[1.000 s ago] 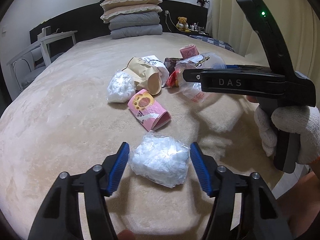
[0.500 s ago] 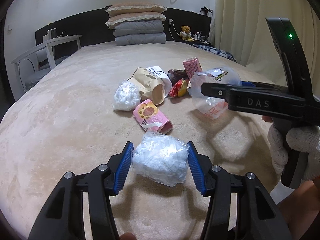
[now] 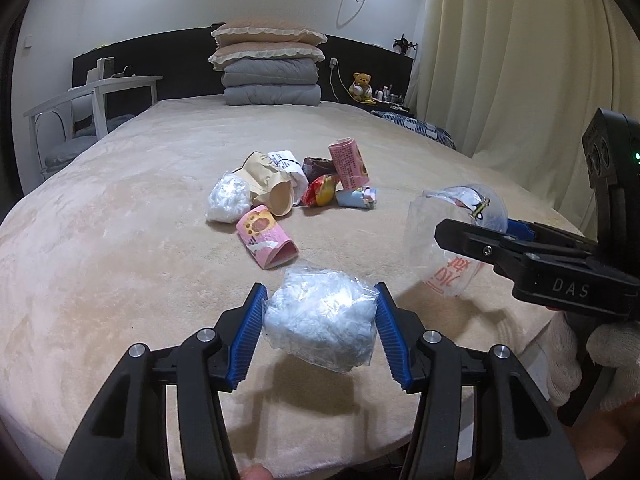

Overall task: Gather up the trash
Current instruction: 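Carry the jar and the white bag down over the black trash bin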

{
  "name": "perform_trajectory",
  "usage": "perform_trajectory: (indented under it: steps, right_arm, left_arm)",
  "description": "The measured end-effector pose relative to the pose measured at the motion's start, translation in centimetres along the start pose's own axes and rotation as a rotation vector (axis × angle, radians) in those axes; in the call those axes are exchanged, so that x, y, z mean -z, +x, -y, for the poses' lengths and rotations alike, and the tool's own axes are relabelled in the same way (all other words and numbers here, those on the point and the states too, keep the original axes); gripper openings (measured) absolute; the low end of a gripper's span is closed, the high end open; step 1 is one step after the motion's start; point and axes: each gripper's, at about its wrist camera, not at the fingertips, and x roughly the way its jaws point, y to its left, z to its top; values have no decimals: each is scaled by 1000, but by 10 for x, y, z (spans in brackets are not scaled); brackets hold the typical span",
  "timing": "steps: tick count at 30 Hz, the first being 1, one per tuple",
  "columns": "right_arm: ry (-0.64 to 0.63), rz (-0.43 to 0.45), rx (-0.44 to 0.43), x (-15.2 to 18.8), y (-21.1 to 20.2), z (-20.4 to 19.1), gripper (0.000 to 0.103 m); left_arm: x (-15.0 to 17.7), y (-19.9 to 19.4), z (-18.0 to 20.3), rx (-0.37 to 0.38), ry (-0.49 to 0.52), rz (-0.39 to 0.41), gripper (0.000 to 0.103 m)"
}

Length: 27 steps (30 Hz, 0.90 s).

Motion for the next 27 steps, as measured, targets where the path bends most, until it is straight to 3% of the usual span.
perform_trajectory:
  steps: [6, 27]
  right_arm:
    - [72, -11, -8, 33, -36, 7, 76]
    - [84, -36, -7, 111, -116, -8, 76]
  left_arm:
    - [15, -22, 13, 24, -12, 5, 52]
    - [76, -84, 65, 54, -1, -7, 52]
